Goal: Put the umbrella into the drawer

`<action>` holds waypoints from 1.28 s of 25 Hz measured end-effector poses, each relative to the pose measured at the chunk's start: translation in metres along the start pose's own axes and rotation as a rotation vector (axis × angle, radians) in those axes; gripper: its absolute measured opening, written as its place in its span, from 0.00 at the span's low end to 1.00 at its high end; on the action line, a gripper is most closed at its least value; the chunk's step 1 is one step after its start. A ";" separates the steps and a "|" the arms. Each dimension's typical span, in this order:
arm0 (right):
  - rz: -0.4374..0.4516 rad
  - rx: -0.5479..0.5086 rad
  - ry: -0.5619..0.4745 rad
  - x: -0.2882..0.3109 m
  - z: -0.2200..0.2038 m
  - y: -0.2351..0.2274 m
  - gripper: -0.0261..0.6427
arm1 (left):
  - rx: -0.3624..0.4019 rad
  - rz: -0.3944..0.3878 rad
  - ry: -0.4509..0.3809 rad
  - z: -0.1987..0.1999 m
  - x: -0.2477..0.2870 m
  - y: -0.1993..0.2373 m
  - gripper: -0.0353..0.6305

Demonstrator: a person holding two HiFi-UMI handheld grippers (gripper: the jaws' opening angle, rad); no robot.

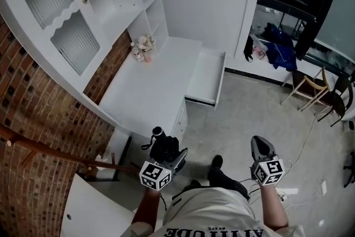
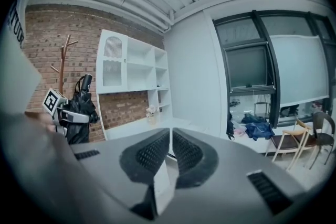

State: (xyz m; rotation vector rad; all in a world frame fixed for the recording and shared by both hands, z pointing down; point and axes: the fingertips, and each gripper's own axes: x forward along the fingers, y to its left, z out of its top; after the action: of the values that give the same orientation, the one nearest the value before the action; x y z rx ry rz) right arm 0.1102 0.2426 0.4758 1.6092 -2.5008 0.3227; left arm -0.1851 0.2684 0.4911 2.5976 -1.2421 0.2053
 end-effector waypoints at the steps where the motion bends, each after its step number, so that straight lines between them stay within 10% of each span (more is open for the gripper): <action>1: 0.003 0.003 0.001 0.005 0.000 -0.003 0.09 | 0.000 0.004 0.002 0.000 0.004 0.002 0.44; 32: 0.151 0.046 0.073 0.184 0.022 -0.160 0.09 | -0.060 0.086 0.034 0.048 0.200 0.051 0.44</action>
State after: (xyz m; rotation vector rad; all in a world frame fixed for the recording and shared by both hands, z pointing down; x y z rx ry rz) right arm 0.1795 0.0112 0.5145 1.3999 -2.5821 0.4521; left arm -0.0985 0.0750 0.5007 2.4826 -1.3282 0.2238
